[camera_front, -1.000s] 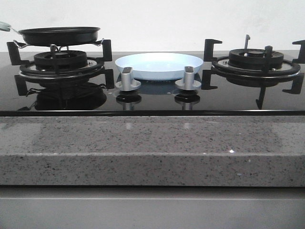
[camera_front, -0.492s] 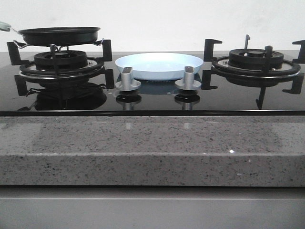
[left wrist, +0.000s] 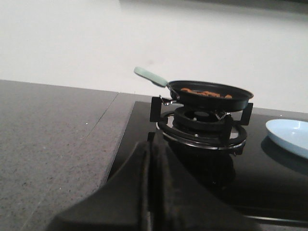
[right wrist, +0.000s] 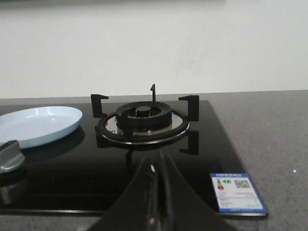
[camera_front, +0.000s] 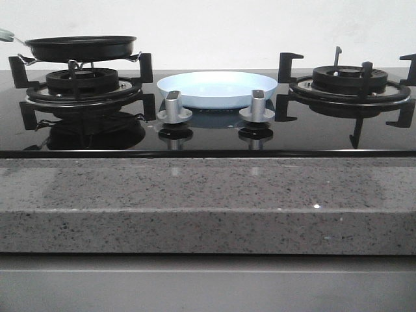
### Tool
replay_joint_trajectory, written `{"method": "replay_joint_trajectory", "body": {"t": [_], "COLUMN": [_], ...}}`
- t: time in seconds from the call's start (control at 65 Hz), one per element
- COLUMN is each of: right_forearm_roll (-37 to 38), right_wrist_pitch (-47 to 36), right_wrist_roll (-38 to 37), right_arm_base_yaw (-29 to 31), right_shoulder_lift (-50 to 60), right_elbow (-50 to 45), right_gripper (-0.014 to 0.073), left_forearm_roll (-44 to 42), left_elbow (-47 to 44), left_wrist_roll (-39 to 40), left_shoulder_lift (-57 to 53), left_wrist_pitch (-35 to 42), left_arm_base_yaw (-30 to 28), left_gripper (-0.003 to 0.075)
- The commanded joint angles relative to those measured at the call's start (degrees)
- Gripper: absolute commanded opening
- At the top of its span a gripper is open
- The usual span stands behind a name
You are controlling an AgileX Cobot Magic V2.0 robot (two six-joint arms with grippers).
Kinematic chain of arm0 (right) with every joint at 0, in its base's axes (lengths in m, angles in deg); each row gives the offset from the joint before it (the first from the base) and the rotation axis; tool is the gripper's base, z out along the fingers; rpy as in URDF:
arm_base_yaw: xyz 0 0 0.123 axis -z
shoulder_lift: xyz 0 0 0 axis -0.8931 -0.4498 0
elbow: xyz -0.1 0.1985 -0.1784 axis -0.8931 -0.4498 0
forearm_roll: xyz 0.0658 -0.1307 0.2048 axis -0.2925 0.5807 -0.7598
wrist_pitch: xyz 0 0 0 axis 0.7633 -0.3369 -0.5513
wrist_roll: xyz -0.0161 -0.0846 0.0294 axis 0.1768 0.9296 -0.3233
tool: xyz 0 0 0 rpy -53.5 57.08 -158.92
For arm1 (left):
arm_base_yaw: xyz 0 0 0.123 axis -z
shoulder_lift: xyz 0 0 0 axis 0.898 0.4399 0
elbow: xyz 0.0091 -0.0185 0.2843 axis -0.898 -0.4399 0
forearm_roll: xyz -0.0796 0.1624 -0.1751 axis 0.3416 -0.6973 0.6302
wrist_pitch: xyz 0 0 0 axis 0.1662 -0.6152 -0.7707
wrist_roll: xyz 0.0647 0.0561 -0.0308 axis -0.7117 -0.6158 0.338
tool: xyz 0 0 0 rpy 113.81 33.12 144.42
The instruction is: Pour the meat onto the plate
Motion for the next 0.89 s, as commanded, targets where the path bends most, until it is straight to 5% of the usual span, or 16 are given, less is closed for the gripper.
{"method": "replay_joint_trajectory", "body": {"t": [0.0, 0.215, 0.523, 0.877], "right_forearm_roll": [-0.3, -0.3, -0.2, -0.2], "right_wrist_pitch": [-2.8, 3.9, 16.0, 21.4], "right_wrist_roll": [0.1, 0.1, 0.1, 0.1], "right_arm_base_yaw": [0.3, 0.3, 0.3, 0.3], "right_shoulder_lift": [0.9, -3.2, -17.1, -25.8], "right_elbow": [5.9, 16.4, 31.0, 32.7], "right_gripper": [-0.0071, -0.0071, -0.0071, -0.0071], "left_forearm_roll": [0.9, 1.0, 1.0, 1.1], "left_elbow": [5.7, 18.0, 35.4, 37.9], "left_wrist_roll": [0.0, 0.0, 0.0, 0.0], "left_shoulder_lift": [-0.8, 2.5, 21.0, 35.2], "left_wrist_pitch": [2.7, -5.9, -20.3, -21.8], "left_arm_base_yaw": [0.6, 0.6, 0.6, 0.6], "left_gripper": [-0.002, -0.002, -0.002, -0.002]}}
